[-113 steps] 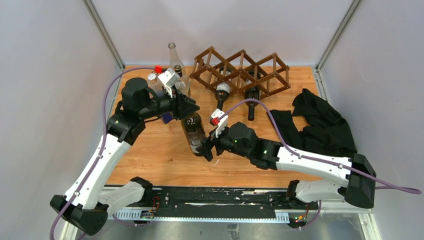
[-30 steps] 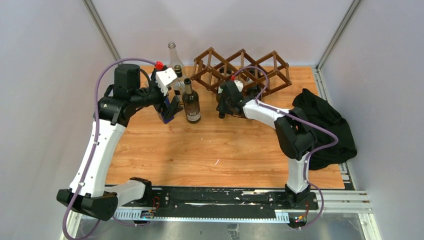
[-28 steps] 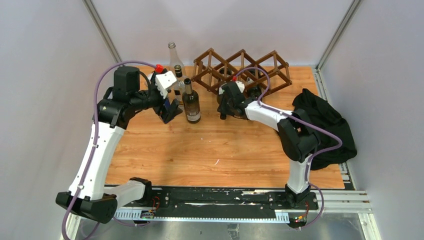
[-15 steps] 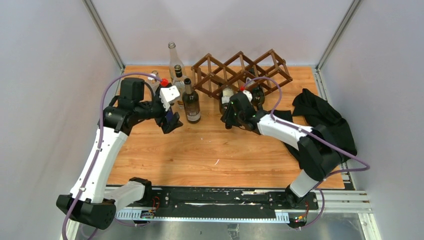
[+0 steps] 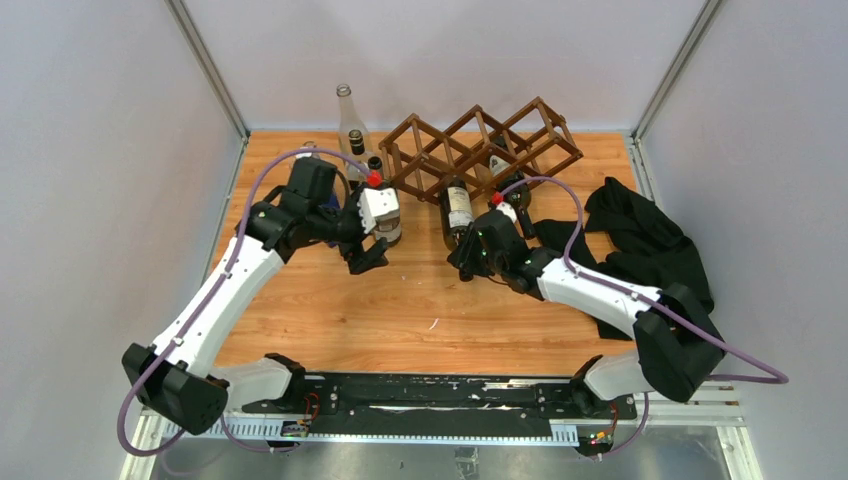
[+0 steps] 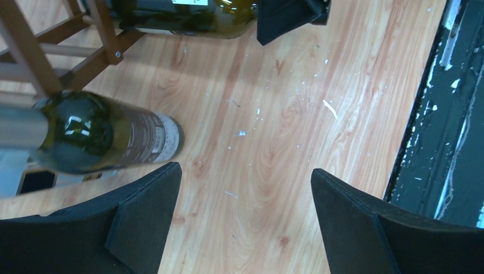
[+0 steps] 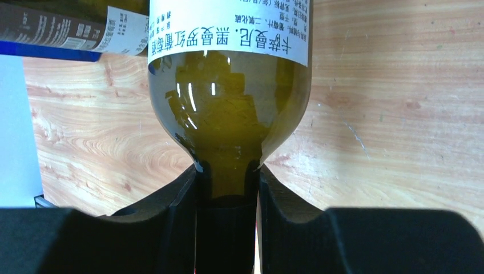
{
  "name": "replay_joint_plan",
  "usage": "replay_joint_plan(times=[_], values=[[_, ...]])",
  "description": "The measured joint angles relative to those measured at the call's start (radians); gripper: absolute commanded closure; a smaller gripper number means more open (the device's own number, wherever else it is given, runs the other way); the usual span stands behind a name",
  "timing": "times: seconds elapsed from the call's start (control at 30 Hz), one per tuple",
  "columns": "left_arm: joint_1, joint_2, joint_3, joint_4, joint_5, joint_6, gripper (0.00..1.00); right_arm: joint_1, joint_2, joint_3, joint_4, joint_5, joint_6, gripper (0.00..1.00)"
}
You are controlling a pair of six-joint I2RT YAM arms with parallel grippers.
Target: Take the wine bottle off the wine rack
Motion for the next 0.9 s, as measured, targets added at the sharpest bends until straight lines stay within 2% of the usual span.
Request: replay_joint_plan(times=[0.13, 0.33, 0.43, 0.5, 0.53, 0.73, 0.9], values=[[-0.090, 0.059, 0.013, 0.024, -0.055, -0.001, 0.17, 0.004, -0.071, -0.056, -0.002, -0.003, 0.008, 1.00], [-0.156, 0.157, 0.048, 0.061, -0.110, 0.000, 0.16, 0.008, -0.211, -0.141, -0.033, -0.024, 0.029, 1.00], [-0.180, 0.163, 0.048, 0.070, -0.124, 0.011, 0.12, 0.008, -0.265, -0.164, -0.083, -0.038, 0.030, 1.00], [-0.189, 0.163, 0.047, 0.078, -0.130, 0.024, 0.01, 0.008, -0.307, -0.173, -0.132, -0.057, 0.029, 1.00], [-0.190, 0.162, 0.047, 0.079, -0.132, 0.031, 0.00, 0.008, -0.332, -0.177, -0.159, -0.072, 0.027, 1.00], [-0.223, 0.097, 0.020, 0.079, -0.161, 0.161, 0.00, 0.008, -0.471, -0.163, -0.347, -0.183, 0.000, 1.00], [-0.303, -0.025, -0.040, 0.070, -0.182, 0.319, 0.00, 0.024, -0.456, -0.046, -0.551, -0.275, -0.018, 1.00]])
